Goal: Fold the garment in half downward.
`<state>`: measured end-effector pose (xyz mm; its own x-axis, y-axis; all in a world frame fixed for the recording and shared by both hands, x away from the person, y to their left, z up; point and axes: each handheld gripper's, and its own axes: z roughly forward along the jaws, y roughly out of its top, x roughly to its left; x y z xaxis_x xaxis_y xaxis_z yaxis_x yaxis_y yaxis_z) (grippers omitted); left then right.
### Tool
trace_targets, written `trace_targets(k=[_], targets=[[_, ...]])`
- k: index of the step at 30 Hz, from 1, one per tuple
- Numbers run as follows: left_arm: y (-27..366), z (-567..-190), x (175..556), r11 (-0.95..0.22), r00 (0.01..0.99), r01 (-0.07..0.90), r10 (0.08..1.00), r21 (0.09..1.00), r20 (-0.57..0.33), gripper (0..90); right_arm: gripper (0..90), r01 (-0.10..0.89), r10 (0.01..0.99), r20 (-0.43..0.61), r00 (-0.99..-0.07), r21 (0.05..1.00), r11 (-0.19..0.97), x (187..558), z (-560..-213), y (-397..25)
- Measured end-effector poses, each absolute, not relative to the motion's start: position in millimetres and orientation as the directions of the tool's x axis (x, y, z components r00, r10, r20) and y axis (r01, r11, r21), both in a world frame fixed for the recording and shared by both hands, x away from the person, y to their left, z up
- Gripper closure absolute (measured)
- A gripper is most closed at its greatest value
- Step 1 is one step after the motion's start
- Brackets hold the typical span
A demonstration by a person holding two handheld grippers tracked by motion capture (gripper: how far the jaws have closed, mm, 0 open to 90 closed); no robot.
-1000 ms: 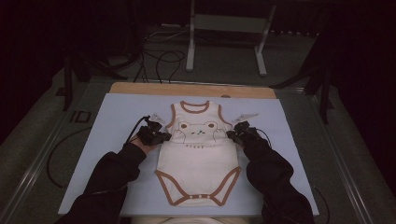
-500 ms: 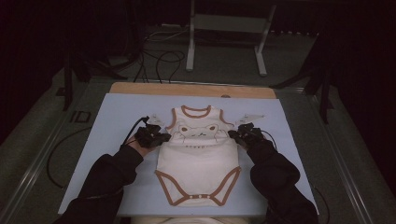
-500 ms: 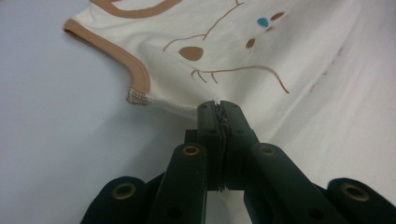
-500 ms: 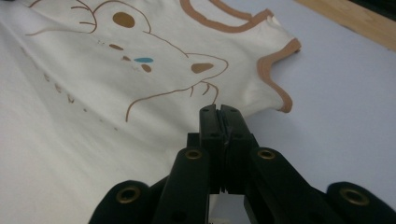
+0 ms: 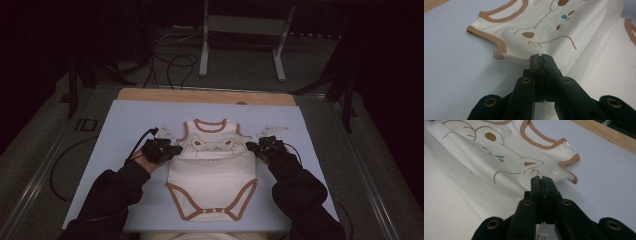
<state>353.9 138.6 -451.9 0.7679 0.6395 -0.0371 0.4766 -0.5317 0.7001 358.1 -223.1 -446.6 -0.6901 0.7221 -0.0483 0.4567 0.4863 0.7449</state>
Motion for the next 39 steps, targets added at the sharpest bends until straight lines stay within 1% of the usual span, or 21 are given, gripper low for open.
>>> trace_targets(k=[1, 6, 9, 16, 24, 27, 31, 39], targets=[[139, -450, 350, -0.528, 0.769, 0.476, 0.638, 0.703, -0.043, 89.2, 89.7, 0.454, 0.717, -0.046, -0.695, 0.746, 0.487, 352, -445, -224], [140, -446, 340, -0.544, 0.780, 0.456, 0.625, 0.705, -0.022, 89.2, 89.7, 0.441, 0.709, -0.039, -0.704, 0.758, 0.480, 340, -441, -226], [142, -444, 335, -0.541, 0.781, 0.454, 0.623, 0.708, -0.025, 89.2, 89.7, 0.435, 0.705, -0.036, -0.708, 0.764, 0.476, 336, -441, -227], [143, -441, 319, -0.548, 0.795, 0.435, 0.606, 0.714, -0.020, 89.2, 89.7, 0.415, 0.683, -0.042, -0.730, 0.767, 0.490, 317, -436, -229], [145, -439, 300, -0.557, 0.809, 0.418, 0.588, 0.717, -0.015, 89.2, 89.7, 0.411, 0.671, -0.037, -0.741, 0.765, 0.496, 302, -440, -232], [145, -441, 293, -0.563, 0.815, 0.409, 0.579, 0.718, -0.011, 89.2, 89.7, 0.415, 0.664, -0.027, -0.748, 0.762, 0.498, 293, -440, -234], [150, -447, 288, -0.549, 0.813, 0.421, 0.581, 0.722, -0.031, 89.2, 89.7, 0.406, 0.656, -0.026, -0.755, 0.766, 0.498, 283, -442, -235], [151, -455, 275, -0.555, 0.821, 0.419, 0.569, 0.719, -0.040, 89.2, 89.7, 0.406, 0.634, -0.011, -0.774, 0.760, 0.508, 264, -448, -235]])
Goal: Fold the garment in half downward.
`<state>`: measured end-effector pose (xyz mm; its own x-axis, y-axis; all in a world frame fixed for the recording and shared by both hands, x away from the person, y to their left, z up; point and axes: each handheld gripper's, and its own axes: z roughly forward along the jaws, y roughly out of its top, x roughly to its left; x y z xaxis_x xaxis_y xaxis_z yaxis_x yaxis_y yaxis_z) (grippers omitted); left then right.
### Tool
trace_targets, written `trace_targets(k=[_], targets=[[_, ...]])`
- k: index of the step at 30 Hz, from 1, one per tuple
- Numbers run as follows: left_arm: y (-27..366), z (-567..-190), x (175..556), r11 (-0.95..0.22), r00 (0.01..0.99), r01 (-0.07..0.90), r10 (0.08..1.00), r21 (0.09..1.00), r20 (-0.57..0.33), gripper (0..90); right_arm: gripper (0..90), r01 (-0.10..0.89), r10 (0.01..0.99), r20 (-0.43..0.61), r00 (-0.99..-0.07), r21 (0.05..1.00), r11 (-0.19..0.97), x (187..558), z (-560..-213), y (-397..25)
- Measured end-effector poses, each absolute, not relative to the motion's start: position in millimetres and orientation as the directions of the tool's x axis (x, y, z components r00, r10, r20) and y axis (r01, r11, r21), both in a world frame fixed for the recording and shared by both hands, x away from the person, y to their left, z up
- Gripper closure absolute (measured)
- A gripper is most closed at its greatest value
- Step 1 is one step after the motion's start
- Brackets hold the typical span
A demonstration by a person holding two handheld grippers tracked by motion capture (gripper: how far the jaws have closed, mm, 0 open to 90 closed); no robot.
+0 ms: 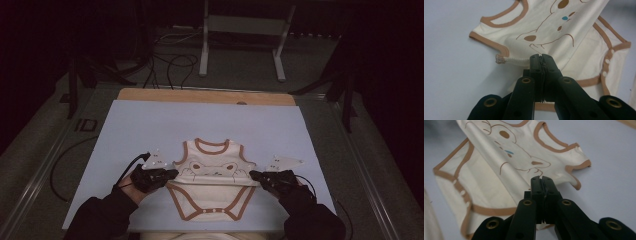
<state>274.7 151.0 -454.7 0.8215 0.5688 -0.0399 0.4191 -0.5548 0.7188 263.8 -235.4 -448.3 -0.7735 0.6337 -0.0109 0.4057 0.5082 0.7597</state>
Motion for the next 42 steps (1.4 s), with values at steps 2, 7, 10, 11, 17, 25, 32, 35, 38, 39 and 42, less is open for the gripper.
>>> trace_targets(k=[2, 7, 10, 11, 17, 25, 32, 35, 38, 39, 42], targets=[[151, -457, 273, -0.554, 0.822, 0.421, 0.568, 0.718, -0.044, 89.2, 89.7, 0.407, 0.633, -0.010, -0.774, 0.758, 0.510, 261, -449, -236], [149, -465, 262, -0.571, 0.833, 0.418, 0.551, 0.706, -0.048, 89.2, 89.7, 0.417, 0.622, 0.005, -0.783, 0.747, 0.518, 249, -456, -237], [148, -466, 257, -0.575, 0.834, 0.419, 0.549, 0.703, -0.048, 89.2, 89.7, 0.416, 0.616, 0.014, -0.788, 0.748, 0.516, 243, -460, -239], [148, -467, 254, -0.570, 0.833, 0.422, 0.551, 0.705, -0.053, 89.2, 89.6, 0.416, 0.612, 0.016, -0.790, 0.747, 0.518, 241, -461, -239], [144, -473, 239, -0.583, 0.842, 0.414, 0.537, 0.699, -0.050, 89.2, 89.5, 0.426, 0.605, 0.028, -0.796, 0.734, 0.528, 233, -469, -240], [144, -480, 226, -0.588, 0.852, 0.408, 0.521, 0.699, -0.059, 89.1, 89.5, 0.438, 0.595, 0.043, -0.803, 0.720, 0.539, 226, -475, -241], [145, -490, 218, -0.576, 0.848, 0.425, 0.524, 0.699, -0.083, 89.1, 89.4, 0.459, 0.605, 0.062, -0.794, 0.713, 0.530, 219, -483, -244], [144, -495, 215, -0.573, 0.844, 0.432, 0.528, 0.696, -0.089, 89.1, 89.4, 0.472, 0.604, 0.075, -0.793, 0.703, 0.532, 217, -488, -245], [145, -500, 214, -0.572, 0.842, 0.441, 0.530, 0.692, -0.099, 89.1, 89.4, 0.480, 0.605, 0.082, -0.792, 0.696, 0.534, 215, -491, -245], [145, -501, 214, -0.570, 0.840, 0.446, 0.532, 0.690, -0.102, 89.1, 89.4, 0.482, 0.605, 0.086, -0.792, 0.696, 0.532, 215, -493, -245], [145, -505, 215, -0.576, 0.843, 0.445, 0.528, 0.686, -0.103, 89.1, 89.4, 0.485, 0.601, 0.089, -0.794, 0.689, 0.538, 215, -496, -245]])
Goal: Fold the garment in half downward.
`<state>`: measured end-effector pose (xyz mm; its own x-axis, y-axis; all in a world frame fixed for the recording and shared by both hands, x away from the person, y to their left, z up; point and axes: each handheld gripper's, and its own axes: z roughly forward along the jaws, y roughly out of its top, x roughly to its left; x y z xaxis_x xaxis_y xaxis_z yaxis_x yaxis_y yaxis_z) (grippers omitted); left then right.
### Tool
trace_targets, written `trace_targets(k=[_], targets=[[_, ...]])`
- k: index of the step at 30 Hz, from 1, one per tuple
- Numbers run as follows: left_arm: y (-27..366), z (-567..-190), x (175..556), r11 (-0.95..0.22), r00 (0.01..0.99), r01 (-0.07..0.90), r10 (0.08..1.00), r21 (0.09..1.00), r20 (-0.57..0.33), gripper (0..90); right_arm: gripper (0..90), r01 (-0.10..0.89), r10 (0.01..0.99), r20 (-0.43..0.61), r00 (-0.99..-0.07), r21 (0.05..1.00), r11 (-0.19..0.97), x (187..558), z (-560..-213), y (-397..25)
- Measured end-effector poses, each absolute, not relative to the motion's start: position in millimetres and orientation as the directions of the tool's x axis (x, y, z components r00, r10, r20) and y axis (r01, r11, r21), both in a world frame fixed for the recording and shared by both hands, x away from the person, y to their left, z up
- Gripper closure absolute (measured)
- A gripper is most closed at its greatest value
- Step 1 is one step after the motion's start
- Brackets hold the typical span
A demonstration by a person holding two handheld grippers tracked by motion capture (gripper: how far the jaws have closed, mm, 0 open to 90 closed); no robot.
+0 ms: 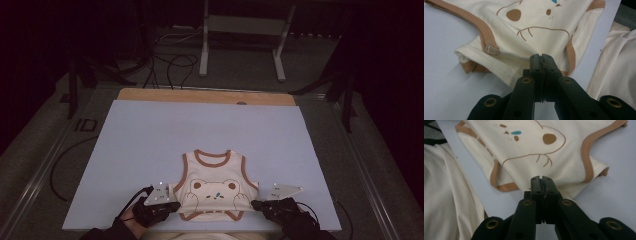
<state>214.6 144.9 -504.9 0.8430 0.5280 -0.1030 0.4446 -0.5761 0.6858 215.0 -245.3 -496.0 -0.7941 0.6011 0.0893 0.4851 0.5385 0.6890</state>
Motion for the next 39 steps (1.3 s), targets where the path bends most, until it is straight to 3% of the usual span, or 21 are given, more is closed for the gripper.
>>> trace_targets(k=[25, 33, 35, 36, 38, 39], targets=[[145, -515, 219, -0.601, 0.853, 0.441, 0.511, 0.666, -0.104, 88.2, 88.5, 0.508, 0.591, 0.104, -0.800, 0.641, 0.575, 217, -511, -243], [149, -504, 221, -0.568, 0.853, 0.448, 0.502, 0.690, -0.140, 77.6, 71.5, 0.488, 0.572, 0.119, -0.812, 0.676, 0.552, 215, -497, -244], [151, -498, 222, -0.562, 0.855, 0.440, 0.502, 0.700, -0.135, 71.1, 67.4, 0.479, 0.569, 0.114, -0.815, 0.684, 0.550, 215, -493, -245], [152, -492, 222, -0.555, 0.859, 0.427, 0.495, 0.714, -0.129, 68.9, 57.9, 0.475, 0.566, 0.114, -0.817, 0.689, 0.547, 215, -489, -244], [153, -487, 224, -0.555, 0.867, 0.411, 0.484, 0.723, -0.120, 61.3, 49.4, 0.474, 0.564, 0.116, -0.818, 0.691, 0.546, 216, -486, -244], [153, -487, 224, -0.555, 0.867, 0.411, 0.484, 0.723, -0.120, 57.3, 49.4, 0.474, 0.564, 0.116, -0.818, 0.691, 0.546, 216, -486, -244]])
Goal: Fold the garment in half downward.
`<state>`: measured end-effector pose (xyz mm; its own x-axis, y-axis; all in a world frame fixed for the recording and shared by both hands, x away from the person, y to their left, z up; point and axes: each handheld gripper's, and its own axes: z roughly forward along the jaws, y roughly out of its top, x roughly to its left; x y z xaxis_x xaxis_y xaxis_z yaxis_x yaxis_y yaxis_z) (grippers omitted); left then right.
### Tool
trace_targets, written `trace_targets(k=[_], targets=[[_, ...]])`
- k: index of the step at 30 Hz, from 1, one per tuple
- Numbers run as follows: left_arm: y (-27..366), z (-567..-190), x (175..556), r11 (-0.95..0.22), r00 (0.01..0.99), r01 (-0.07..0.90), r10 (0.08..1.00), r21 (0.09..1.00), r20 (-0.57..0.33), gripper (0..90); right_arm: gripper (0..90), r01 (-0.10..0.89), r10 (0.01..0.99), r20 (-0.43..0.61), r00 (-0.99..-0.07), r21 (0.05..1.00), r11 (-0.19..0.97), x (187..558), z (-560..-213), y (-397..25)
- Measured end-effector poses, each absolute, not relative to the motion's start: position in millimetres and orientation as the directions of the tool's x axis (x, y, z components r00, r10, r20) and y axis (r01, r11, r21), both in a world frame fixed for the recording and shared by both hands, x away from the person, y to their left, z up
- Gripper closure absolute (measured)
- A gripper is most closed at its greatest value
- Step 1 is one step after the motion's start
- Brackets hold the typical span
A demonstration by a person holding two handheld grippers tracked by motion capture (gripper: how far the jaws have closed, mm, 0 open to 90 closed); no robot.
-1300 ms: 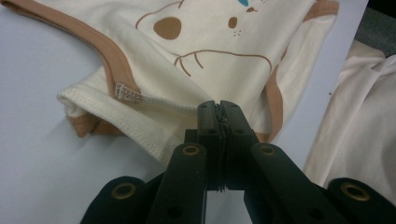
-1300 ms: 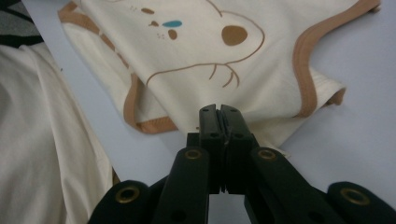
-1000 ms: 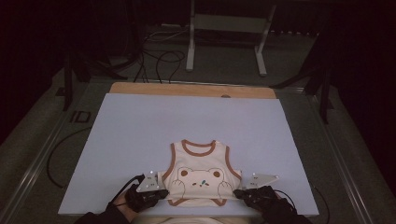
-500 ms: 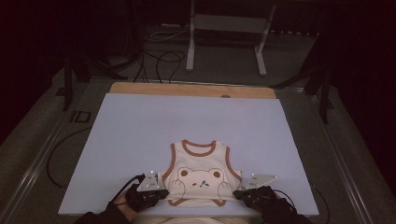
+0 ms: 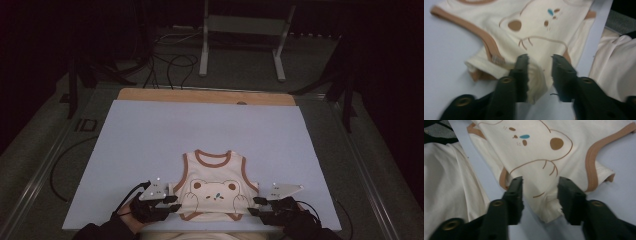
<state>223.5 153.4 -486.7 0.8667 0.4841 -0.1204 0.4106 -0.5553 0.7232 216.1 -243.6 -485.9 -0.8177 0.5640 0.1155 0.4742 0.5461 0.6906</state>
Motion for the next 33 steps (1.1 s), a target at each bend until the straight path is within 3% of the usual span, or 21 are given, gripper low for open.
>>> trace_targets(k=[1, 2, 5, 6, 7, 8, 10, 12, 18, 23, 33], targets=[[155, -481, 226, -0.546, 0.866, 0.405, 0.486, 0.734, -0.117, 53.3, 42.1, 0.466, 0.559, 0.115, -0.821, 0.700, 0.541, 218, -482, -244], [155, -481, 226, -0.546, 0.866, 0.405, 0.486, 0.734, -0.117, 50.9, 42.1, 0.466, 0.559, 0.115, -0.821, 0.700, 0.541, 218, -482, -244], [158, -469, 231, -0.527, 0.869, 0.392, 0.480, 0.754, -0.117, 40.0, 29.0, 0.450, 0.559, 0.107, -0.822, 0.724, 0.523, 222, -473, -242], [158, -469, 231, -0.527, 0.869, 0.392, 0.480, 0.754, -0.117, 36.9, 29.0, 0.450, 0.559, 0.107, -0.822, 0.724, 0.523, 222, -473, -242], [160, -463, 235, -0.509, 0.865, 0.394, 0.488, 0.765, -0.121, 32.4, 22.4, 0.436, 0.560, 0.090, -0.824, 0.732, 0.523, 225, -468, -241], [160, -463, 235, -0.509, 0.865, 0.394, 0.488, 0.765, -0.121, 28.9, 22.4, 0.436, 0.560, 0.090, -0.824, 0.732, 0.523, 225, -468, -241], [165, -455, 241, -0.483, 0.871, 0.389, 0.471, 0.784, -0.142, 25.7, 13.7, 0.439, 0.564, 0.109, -0.818, 0.752, 0.491, 232, -460, -242], [168, -453, 243, -0.479, 0.878, 0.386, 0.453, 0.788, -0.154, 17.0, 13.5, 0.435, 0.561, 0.109, -0.821, 0.755, 0.490, 234, -458, -242], [174, -448, 256, -0.488, 0.887, 0.375, 0.436, 0.788, -0.151, 2.7, 9.8, 0.426, 0.568, 0.111, -0.815, 0.780, 0.459, 248, -448, -242], [175, -444, 266, -0.475, 0.897, 0.318, 0.432, 0.821, -0.097, 1.9, 9.9, 0.388, 0.564, 0.089, -0.821, 0.812, 0.437, 261, -436, -241], [173, -430, 281, -0.500, 0.906, 0.294, 0.416, 0.814, -0.072, 0.2, 10.3, 0.325, 0.538, 0.027, -0.842, 0.822, 0.467, 284, -419, -238]])
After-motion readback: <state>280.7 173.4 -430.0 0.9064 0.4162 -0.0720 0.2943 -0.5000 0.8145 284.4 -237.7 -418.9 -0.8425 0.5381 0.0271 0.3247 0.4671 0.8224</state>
